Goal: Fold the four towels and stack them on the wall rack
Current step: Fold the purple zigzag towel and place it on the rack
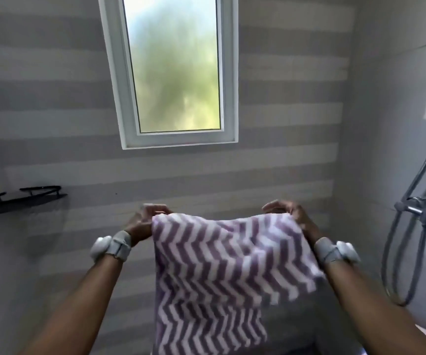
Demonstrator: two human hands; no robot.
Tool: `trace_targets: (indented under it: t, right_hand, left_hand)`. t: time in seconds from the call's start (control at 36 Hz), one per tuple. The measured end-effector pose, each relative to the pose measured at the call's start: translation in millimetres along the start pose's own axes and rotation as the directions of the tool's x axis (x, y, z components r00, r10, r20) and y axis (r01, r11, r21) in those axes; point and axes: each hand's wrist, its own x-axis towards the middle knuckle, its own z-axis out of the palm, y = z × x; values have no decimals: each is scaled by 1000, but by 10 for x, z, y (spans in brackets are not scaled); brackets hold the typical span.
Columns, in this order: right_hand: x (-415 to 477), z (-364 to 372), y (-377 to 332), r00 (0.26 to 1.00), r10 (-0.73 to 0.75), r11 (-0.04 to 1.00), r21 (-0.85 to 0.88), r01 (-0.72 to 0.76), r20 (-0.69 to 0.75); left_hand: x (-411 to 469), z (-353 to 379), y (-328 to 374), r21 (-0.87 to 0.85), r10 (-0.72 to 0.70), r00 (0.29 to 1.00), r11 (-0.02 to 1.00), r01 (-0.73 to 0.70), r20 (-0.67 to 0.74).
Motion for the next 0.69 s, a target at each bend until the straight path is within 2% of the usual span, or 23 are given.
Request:
trace_targets:
  t: [0.06,0.08,0.11,0.14,0.19,0.22,0.25,0.31,0.33,0.36,0.42,0.44,0.47,0.5,0.53,0.61,0.64,0.69]
  right_hand:
    - [-10,-29,-197,990,-100,994,-46,96,-104]
    - [-18,-57,-313,973,-148,989,-47,142,-175]
    - [-31,-84,-413,962,-186,982,-14,187,-202]
    - [-22,-136,-478,963,-186,983,-40,181,-194]
    - [-24,-217,-398,993,-64,976,-214,41,-103]
    - [-40,-234,-330,999,20,974,-226,-27,-37]
    - [-22,-245,-312,1000,24,970,-241,-28,-20]
    - [7,-208,-358,990,-131,960,-258,112,-59]
    - [37,-184,-394,975,-197,964,-200,174,-101]
    - [26,-152,-445,966,-220,968,-156,198,-135]
    - [73,-97,-450,978,-192,975,-126,181,-81]
    - [97,-65,-415,988,-154,978,-142,155,17]
    - [114,-45,-352,990,-115,967,-218,131,82]
    - [148,-43,-298,988,-128,950,-277,146,81]
    - [163,-53,-278,984,-176,936,-303,180,39]
    - [183,-75,-279,944,-286,945,-214,249,-166]
    - [187,-59,-291,940,-300,939,-223,262,-163]
    - [184,-36,-298,942,-337,885,-339,319,9]
  left_hand:
    - [-1,55,196,-31,60,992,997,-64,-113]
    - [44,9,169,-99,16,979,994,-36,-201]
    - [44,-25,152,-149,19,972,987,-55,-235]
    - [80,-85,121,-185,-45,967,983,-2,-249]
    - [93,-190,-73,-141,-182,971,977,160,-158]
    - [62,-222,-130,-108,-198,975,976,188,-100]
    - [33,-261,-35,-58,-151,987,987,147,-62]
    - [35,-298,167,1,-2,1000,1000,2,-23]
    - [66,-291,283,-35,47,999,998,-48,-11]
    - [73,-300,337,-65,38,999,997,-40,-29]
    - [106,-317,421,-99,40,999,994,-42,-21]
    - [135,-324,420,-86,36,999,996,-36,-1]
    - [136,-336,442,-72,34,999,997,-33,10]
    - [153,-350,452,-66,50,999,997,-49,12]
    - [157,-358,475,-71,70,998,995,-70,-2]
    - [152,-394,442,-140,99,994,985,-105,-50]
    - [155,-413,431,-176,96,994,979,-103,-48]
    - [169,-401,451,-192,82,996,978,-85,-25]
